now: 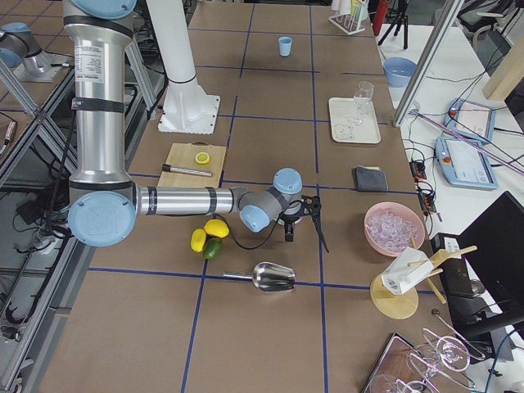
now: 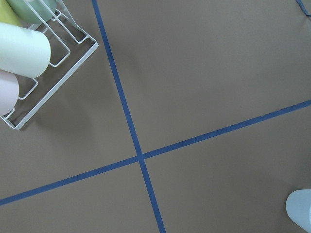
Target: Pour ice into bowl
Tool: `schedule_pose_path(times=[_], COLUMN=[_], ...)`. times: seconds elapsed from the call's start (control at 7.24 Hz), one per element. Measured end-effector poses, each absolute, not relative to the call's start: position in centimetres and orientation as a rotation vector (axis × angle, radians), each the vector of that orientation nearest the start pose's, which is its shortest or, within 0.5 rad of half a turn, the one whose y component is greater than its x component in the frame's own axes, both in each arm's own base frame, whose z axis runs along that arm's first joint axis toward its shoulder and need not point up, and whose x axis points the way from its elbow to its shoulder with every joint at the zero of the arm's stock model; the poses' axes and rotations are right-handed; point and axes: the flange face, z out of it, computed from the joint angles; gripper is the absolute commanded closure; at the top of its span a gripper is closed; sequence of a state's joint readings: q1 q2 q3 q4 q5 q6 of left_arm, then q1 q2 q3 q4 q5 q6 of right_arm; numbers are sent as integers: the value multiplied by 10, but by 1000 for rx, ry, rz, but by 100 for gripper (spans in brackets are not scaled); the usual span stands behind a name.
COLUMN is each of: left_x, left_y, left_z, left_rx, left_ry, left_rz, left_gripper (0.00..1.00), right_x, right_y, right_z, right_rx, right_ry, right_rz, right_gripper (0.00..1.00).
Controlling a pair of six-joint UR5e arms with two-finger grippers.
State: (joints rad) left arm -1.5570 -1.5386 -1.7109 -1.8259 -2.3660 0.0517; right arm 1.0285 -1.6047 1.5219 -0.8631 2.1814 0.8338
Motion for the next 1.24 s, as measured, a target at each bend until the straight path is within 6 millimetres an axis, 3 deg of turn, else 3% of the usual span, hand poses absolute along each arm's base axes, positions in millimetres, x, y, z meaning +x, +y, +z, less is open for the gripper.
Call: schedule_pose_path(times=[0.41,0.55,0.97,1.11,1.24], left_x=[-55,-55,-56,-56,-56], left_y=[-495,-495,-494,-495,-495], left_z=[574,574,572,571,570], left_rx=[362,362,365,368,375], left_ry=[780,780,781,782,784], left_rz=[205,205,205,205,209], left_gripper=[0,0,0,0,0], right_x=[-192,-188,-189,-204,-233], right_y=[-461,-453,-448,-458,-473], right_z=[621,608,545,510,465], right_rx=[83,86,92,87,66], right_ry=[-875,-896,-971,-994,-1006], right_rz=[72,76,159,177,188], right_gripper=[100,100,100,100,100])
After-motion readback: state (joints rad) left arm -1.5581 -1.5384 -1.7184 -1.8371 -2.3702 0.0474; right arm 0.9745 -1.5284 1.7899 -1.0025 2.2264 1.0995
